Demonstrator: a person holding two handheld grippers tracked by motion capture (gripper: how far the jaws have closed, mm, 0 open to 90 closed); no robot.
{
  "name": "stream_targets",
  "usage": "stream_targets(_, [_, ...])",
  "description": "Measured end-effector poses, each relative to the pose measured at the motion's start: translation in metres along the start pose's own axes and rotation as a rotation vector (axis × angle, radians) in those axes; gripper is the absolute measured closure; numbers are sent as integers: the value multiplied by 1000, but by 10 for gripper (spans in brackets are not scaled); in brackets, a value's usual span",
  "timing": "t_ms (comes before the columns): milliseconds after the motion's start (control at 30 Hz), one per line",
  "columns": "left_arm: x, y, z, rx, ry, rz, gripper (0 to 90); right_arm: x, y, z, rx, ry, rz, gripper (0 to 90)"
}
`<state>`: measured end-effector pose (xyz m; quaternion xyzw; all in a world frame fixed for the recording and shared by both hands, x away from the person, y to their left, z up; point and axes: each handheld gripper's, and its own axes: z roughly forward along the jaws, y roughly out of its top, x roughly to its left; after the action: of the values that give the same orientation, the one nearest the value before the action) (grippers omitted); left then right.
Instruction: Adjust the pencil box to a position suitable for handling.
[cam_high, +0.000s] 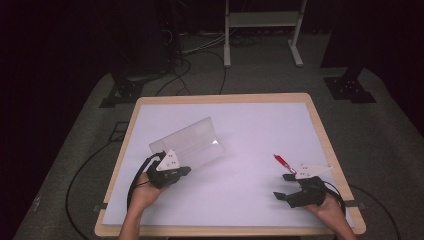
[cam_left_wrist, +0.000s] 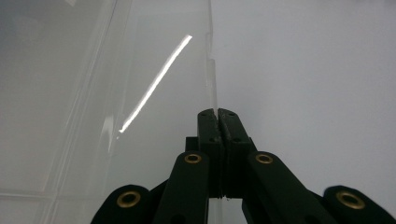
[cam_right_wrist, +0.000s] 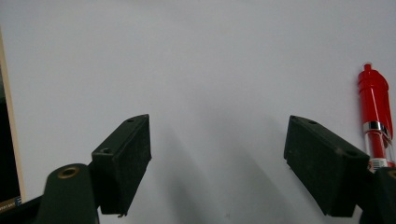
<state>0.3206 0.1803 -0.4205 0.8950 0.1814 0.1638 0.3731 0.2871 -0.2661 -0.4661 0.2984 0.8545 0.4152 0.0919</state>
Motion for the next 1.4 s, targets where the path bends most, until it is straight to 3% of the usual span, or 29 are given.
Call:
stream_targets(333, [-12, 10, 12, -3, -38, 35, 894, -1, -1, -1, 0, -5, 2, 221])
stream_targets(433, [-14, 11, 15, -10, -75, 39, 894, -2, -1, -2, -3, -6, 1, 221])
stream_targets(1400, [-30, 22, 31, -37, -142, 76, 894, -5, -2, -6, -9, -26, 6, 224])
